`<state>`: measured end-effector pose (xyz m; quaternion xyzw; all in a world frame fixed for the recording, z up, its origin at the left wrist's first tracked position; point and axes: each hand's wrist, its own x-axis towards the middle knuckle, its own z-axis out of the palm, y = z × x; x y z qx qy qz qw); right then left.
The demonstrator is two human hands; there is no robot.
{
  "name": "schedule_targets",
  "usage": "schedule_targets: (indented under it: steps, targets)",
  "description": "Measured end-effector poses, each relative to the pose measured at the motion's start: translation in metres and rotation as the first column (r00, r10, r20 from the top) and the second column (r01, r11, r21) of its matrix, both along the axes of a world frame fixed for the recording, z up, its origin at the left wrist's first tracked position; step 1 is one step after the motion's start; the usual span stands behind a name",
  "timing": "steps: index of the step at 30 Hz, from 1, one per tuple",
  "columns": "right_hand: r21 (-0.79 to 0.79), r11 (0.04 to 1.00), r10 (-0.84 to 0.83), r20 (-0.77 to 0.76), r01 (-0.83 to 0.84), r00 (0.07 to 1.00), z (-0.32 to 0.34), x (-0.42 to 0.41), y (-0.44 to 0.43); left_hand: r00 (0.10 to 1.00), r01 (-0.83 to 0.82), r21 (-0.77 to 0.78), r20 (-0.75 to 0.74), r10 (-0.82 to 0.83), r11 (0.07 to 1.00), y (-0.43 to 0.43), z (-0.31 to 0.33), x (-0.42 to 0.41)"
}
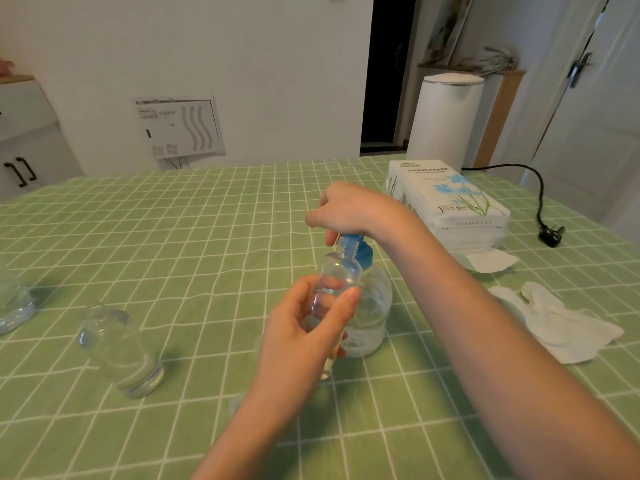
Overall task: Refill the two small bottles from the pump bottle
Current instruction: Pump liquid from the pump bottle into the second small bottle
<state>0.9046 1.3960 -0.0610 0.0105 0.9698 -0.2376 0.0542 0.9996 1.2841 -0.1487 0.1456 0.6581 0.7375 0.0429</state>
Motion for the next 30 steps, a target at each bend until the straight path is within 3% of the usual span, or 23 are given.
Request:
schedule_targets:
  steps: [10,30]
  targets:
    - [-0.04,0.999,-0.004,0.068,0.007,0.998,-0.0084,0.0043,-0.0004,1.0,0.002,-0.006,0.016,-0.002,1.0,-0.0012,-0.002,0.0022]
    - [-0.037,0.999,-0.011,0.039,0.013,0.999,-0.0046,0.0031,-0.0004,1.0,-0.005,-0.013,0.006,0.005,1.0,-0.0005,-0.0001,0.0009]
